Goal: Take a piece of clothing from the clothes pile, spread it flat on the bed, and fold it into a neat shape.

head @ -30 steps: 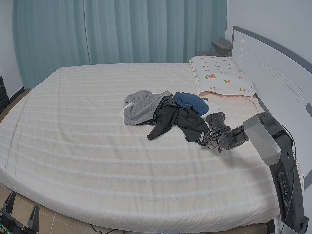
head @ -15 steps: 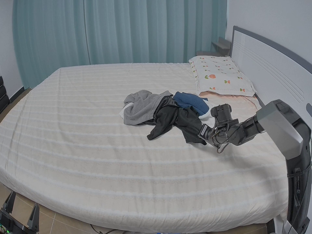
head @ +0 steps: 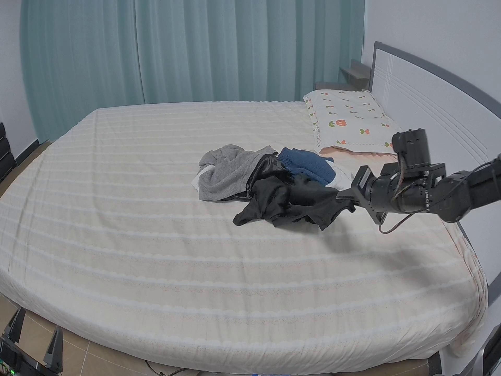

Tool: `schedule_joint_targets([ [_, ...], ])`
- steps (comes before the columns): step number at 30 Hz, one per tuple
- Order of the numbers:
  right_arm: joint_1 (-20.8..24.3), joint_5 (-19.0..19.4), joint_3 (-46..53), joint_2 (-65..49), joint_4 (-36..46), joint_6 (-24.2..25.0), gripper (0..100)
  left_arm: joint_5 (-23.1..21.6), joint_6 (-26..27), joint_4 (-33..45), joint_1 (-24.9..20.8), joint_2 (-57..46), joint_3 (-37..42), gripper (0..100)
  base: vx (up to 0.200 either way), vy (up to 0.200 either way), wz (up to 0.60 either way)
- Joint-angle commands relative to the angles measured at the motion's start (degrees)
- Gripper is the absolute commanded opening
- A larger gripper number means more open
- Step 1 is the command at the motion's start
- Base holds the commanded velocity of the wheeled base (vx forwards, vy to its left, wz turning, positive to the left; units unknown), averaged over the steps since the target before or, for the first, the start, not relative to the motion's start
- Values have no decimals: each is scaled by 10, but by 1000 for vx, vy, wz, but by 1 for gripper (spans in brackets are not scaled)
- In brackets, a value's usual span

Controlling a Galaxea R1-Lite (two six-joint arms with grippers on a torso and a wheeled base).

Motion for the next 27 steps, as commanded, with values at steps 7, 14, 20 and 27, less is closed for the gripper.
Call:
schedule_joint_targets([
  [7,38,26,18,-226,-6,6,0,-2,8,0,0,-7,8,100,0,0,0],
  [14,45,52,35,-251,-7,5,0,-4,9,0,0,-9,8,100,0,0,0],
  [20,50,54,28,-273,-6,3,0,-12,-78,-41,-14,72,-144,100,0,0,0],
  [27,72,59,29,-271,-5,2,0,-75,-137,-45,-82,291,-169,100,0,0,0],
])
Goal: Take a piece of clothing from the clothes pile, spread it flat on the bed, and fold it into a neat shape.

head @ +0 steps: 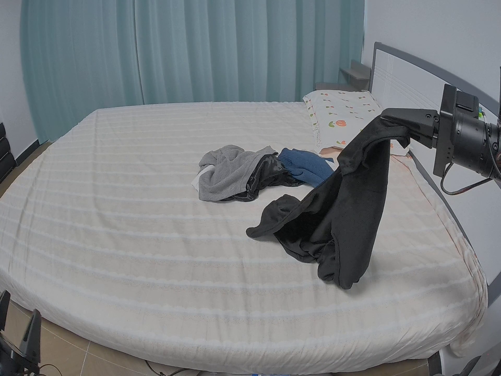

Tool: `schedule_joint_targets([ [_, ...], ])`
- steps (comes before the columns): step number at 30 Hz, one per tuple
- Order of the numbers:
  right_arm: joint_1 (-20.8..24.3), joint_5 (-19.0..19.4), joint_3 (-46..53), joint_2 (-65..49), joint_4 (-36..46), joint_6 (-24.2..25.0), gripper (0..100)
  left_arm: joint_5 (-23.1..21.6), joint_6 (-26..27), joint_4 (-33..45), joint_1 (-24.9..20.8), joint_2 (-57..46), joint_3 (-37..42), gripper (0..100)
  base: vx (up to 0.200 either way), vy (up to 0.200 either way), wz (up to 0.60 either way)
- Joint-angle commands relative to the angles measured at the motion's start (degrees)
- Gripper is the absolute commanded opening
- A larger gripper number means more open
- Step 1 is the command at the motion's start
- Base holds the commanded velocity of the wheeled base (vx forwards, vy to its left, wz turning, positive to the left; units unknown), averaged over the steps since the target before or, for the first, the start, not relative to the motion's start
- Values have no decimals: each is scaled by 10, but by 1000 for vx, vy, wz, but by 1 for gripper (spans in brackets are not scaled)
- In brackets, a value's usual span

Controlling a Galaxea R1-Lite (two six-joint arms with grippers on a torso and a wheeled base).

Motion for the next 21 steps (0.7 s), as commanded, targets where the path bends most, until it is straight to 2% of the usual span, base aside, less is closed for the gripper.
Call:
schedule_joint_targets([
  [1,20,4,0,-8,1,-1,0,-49,-64,-27,-70,272,-83,100,0,0,0],
  [3,21,4,4,-8,1,-1,0,-54,-61,-38,-78,304,-85,100,0,0,0],
  [4,23,5,5,-8,7,-2,0,-77,-63,-64,-94,352,-93,100,0,0,0],
  [5,23,5,5,-8,7,-2,0,-77,-63,-64,-94,352,-93,100,0,0,0],
  [7,27,4,6,-3,9,-2,0,-104,-58,-79,-104,436,-102,100,0,0,0],
  [10,24,4,7,5,9,-2,0,-100,-50,-93,-122,528,-121,100,0,0,0],
  [12,22,2,9,9,9,-3,0,-98,-55,-137,-151,605,-141,100,0,0,0],
  [15,20,3,8,12,9,-3,0,-103,-54,-175,-156,660,-145,100,0,0,0],
  [17,20,3,5,21,8,-3,0,-100,-53,-215,-172,757,-163,100,0,0,0],
  [21,18,0,-2,33,8,-2,0,-96,-62,-274,-187,875,-212,100,0,0,0],
])
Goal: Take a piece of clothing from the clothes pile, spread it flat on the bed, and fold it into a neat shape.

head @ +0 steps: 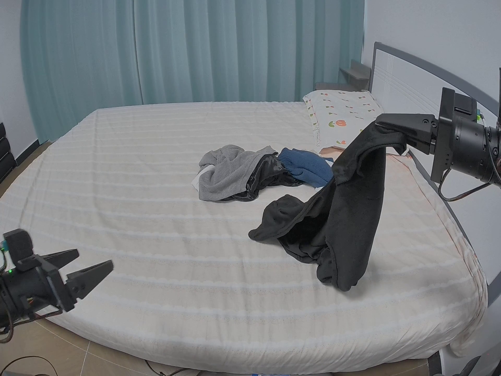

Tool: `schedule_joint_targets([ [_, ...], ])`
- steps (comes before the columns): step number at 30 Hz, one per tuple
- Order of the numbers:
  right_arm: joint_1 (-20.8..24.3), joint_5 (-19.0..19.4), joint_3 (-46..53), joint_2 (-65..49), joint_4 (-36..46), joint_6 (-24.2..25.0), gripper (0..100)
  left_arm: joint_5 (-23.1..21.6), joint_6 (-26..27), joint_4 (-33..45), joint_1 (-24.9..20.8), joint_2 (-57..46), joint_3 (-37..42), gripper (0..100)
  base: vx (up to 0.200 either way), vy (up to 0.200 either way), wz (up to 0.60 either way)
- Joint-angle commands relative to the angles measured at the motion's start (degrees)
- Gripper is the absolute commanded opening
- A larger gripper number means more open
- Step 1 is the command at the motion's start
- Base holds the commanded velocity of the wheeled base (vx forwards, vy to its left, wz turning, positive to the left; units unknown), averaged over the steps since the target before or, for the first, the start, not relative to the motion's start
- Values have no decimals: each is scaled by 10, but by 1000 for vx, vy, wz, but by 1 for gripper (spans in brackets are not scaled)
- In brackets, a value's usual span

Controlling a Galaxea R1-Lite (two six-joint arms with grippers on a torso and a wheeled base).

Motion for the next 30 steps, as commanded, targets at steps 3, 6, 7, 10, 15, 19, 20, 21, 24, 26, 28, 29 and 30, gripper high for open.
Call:
schedule_joint_targets([
  [3,-2,-4,-5,32,1,0,0,-6,-16,-170,-83,434,-122,100,0,0,0],
  [6,-9,-4,-8,29,0,0,0,-4,-14,-186,-99,495,-148,100,0,0,0],
  [7,-13,-4,-10,28,-1,0,0,5,-14,-187,-109,525,-167,100,0,0,0],
  [10,-15,-3,-18,26,0,0,0,26,-15,-190,-127,584,-216,100,0,0,0],
  [15,-12,-3,-22,26,-7,0,0,42,-14,-194,-147,641,-261,100,0,0,0],
  [19,-10,-3,-30,17,-7,0,0,55,-10,-192,-167,669,-287,100,0,0,0],
  [20,-10,-2,-30,13,-7,0,0,57,-10,-192,-170,675,-295,100,0,0,0],
  [21,-10,-2,-30,13,-7,0,0,57,-10,-192,-170,675,-295,100,0,0,0],
  [24,-8,2,-27,2,-7,0,0,59,-10,-193,-178,708,-338,100,0,0,0],
  [26,-8,2,-27,2,-6,0,0,63,-10,-193,-181,719,-354,100,0,0,0],
  [28,-8,2,-29,2,-6,0,0,96,-3,-189,-181,736,-392,100,0,0,0],
  [29,-8,3,-31,3,-7,0,0,111,-1,-186,-181,747,-412,100,0,0,0],
  [30,-8,3,-31,4,-7,0,0,117,1,-183,-181,755,-424,100,0,0,0],
])
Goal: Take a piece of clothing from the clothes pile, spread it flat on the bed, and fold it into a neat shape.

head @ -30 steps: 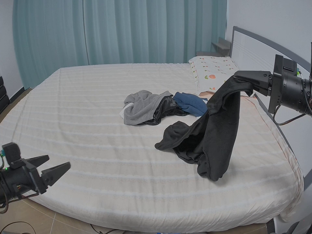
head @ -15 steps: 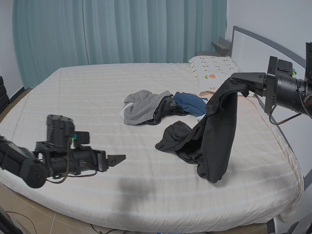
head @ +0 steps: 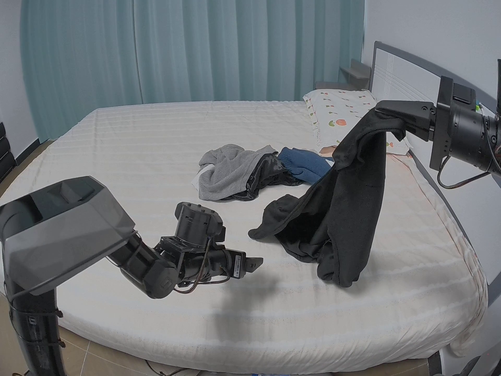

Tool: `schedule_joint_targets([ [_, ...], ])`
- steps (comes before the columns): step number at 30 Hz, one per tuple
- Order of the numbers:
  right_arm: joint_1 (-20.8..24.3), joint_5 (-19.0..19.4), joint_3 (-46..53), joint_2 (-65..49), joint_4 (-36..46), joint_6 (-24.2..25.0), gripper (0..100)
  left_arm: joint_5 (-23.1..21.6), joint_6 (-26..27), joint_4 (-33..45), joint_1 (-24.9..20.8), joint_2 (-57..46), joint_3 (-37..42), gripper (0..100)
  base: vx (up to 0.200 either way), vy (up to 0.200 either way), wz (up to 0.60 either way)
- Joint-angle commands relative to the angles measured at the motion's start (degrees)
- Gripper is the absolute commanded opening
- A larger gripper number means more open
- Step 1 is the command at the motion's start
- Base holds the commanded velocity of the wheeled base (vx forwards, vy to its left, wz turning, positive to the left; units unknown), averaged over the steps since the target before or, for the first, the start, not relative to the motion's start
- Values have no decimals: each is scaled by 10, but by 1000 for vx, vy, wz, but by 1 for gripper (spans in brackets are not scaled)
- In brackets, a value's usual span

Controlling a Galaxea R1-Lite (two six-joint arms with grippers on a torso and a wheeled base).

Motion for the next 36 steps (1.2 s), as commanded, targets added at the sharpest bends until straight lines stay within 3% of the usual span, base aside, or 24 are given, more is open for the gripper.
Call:
schedule_joint_targets([
  [1,1,1,-3,-3,-1,0,0,34,8,7,-6,61,-65,100,0,0,0],
  [18,5,0,-16,-1,0,0,0,33,7,15,0,198,-247,100,0,0,0],
  [23,5,0,-16,-3,1,0,0,34,-32,-2,0,236,-308,100,0,0,0],
  [24,5,0,-15,-3,1,1,0,34,-36,-3,0,243,-317,0,0,0,0],
  [31,0,0,-7,-2,3,1,0,40,-58,-1,-3,246,-341,0,0,0,0],
  [36,-5,-1,1,2,7,1,0,51,-100,-2,0,218,-306,0,0,0,0],
])
